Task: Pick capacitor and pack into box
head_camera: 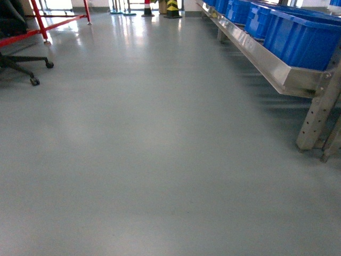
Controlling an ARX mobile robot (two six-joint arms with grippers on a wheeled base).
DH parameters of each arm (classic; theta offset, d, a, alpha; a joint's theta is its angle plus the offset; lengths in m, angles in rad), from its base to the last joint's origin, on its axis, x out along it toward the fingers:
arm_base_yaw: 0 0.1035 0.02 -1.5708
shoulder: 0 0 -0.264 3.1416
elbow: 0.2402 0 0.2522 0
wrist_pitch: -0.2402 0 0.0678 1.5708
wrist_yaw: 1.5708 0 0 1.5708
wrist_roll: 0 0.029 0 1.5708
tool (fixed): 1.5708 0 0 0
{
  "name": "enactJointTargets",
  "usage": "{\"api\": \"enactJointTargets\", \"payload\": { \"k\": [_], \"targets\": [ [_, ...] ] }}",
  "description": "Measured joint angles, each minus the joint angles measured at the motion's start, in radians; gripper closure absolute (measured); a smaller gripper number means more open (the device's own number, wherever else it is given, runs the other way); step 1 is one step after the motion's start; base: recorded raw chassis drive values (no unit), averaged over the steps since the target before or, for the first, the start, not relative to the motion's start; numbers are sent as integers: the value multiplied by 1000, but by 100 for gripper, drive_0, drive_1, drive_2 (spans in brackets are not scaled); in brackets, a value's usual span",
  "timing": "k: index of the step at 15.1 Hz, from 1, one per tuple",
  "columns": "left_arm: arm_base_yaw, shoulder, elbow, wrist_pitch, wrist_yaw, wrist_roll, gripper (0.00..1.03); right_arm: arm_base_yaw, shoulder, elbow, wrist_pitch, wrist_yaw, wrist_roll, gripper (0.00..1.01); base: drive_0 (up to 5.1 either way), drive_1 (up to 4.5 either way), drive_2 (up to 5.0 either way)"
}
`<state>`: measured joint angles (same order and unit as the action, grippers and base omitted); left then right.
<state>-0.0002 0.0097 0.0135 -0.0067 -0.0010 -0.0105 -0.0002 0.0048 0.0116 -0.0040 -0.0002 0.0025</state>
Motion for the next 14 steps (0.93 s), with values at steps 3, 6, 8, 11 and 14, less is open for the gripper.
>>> {"api": "enactJointTargets", "payload": {
  "k": [3, 6, 8, 11, 14],
  "targets": [
    [0, 0, 0, 1, 0, 0, 59, 0, 0, 0, -2, 0, 0, 3, -498, 234, 234],
    [0, 0, 0, 1, 0, 0, 59, 0, 0, 0, 1, 0, 0, 3, -495, 236, 236],
    [0, 0, 0, 2, 0, 0, 59, 0, 0, 0, -1, 0, 0, 3, -486, 346, 132],
    [0, 0, 0, 0, 0, 0, 59, 0, 0, 0, -1, 0, 0, 3, -466, 368, 146],
    [0, 0, 0, 2, 0, 0, 59, 0, 0, 0, 0, 0, 0, 3, -495, 338, 117]
  ]
}}
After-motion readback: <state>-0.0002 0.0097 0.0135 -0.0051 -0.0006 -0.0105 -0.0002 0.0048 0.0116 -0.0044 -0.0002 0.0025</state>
